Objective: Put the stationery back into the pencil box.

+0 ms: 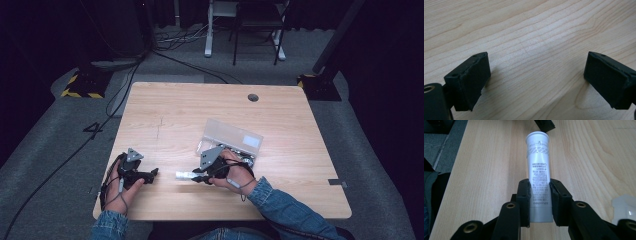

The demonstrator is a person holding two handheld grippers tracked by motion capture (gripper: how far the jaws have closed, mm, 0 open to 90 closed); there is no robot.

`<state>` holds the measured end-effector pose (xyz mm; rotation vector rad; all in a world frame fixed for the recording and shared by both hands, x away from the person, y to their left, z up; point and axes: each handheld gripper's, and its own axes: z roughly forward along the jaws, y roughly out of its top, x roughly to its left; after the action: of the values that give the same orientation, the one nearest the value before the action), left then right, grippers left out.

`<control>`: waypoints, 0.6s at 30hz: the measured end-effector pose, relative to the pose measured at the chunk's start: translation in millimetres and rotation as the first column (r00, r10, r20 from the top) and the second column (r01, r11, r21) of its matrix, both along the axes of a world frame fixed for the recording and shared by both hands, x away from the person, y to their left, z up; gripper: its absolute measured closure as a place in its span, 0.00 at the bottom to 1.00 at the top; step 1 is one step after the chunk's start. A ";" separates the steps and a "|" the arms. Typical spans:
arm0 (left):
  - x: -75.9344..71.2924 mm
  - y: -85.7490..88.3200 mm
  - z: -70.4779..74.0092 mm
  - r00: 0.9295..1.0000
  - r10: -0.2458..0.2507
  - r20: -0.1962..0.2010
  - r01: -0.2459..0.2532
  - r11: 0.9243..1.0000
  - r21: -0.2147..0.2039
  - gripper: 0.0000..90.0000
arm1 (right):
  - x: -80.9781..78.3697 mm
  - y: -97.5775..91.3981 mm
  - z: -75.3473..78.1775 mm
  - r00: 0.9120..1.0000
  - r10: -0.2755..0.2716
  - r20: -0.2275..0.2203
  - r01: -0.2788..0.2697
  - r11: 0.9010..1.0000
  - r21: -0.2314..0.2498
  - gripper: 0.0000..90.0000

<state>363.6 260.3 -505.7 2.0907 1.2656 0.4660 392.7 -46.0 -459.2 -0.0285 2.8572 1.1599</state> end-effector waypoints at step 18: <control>-2.3 1.5 0.1 1.000 -0.001 0.002 0.001 1.000 0.003 0.08 | 16.4 -27.0 30.5 0.999 -0.025 0.041 0.023 0.999 0.048 0.80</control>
<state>361.3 261.8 -505.5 2.0927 1.2635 0.4689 409.0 -73.1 -428.7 -0.0157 2.7852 1.2071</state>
